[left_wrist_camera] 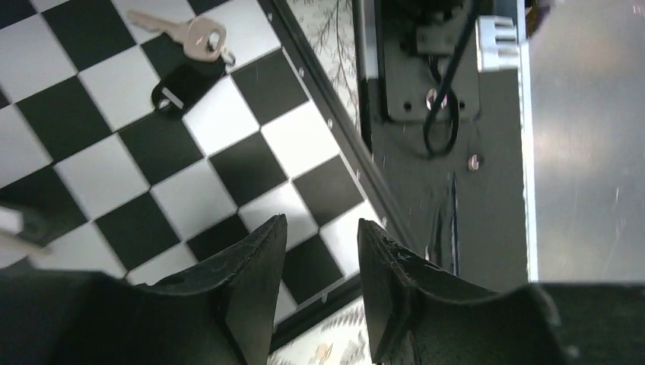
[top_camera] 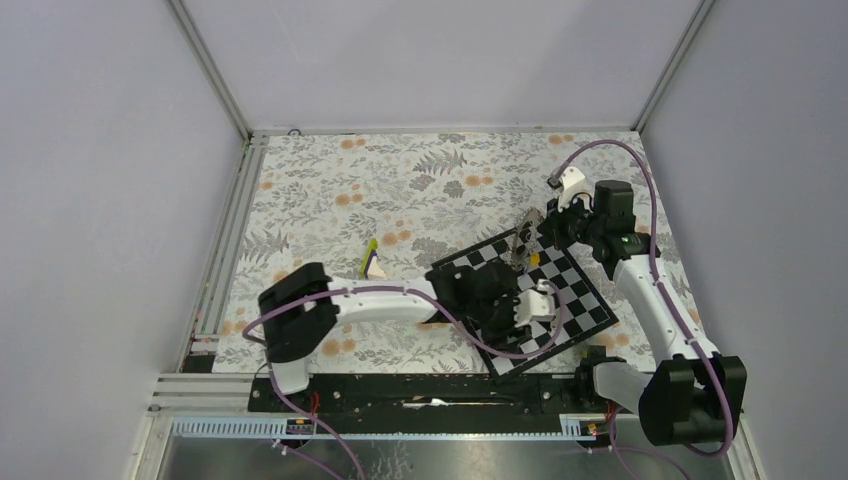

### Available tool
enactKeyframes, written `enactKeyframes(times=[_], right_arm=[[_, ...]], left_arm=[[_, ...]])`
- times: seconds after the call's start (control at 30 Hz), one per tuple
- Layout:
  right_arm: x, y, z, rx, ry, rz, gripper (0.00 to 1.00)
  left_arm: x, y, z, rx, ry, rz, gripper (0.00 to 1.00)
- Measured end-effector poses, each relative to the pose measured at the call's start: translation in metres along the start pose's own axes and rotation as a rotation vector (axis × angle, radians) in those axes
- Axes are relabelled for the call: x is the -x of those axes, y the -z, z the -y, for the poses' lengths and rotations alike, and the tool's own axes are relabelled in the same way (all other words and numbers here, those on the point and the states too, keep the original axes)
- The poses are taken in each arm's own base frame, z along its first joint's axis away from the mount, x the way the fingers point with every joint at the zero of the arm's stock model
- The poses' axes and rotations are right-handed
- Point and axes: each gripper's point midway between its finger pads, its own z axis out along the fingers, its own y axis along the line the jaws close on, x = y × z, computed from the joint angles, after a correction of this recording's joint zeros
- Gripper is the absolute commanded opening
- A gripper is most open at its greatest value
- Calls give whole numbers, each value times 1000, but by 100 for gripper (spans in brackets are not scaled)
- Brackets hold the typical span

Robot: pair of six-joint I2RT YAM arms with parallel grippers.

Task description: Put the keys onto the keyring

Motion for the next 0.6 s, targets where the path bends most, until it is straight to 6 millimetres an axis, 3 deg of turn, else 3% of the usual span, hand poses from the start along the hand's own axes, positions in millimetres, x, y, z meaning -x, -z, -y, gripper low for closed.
enactKeyframes(times=[0.1,0.37,0.6], right_arm=[[-1,0,4,-12,-7,6,0],[-10,0,7,-20,-23,-6,0],[-10,2,6,-16,-22,1,0]], left_arm=[[7,-28,2,35,82,-26,46],[48,-70,-37,171,260,23,45],[38,-96,-50,220,368,-26,42]])
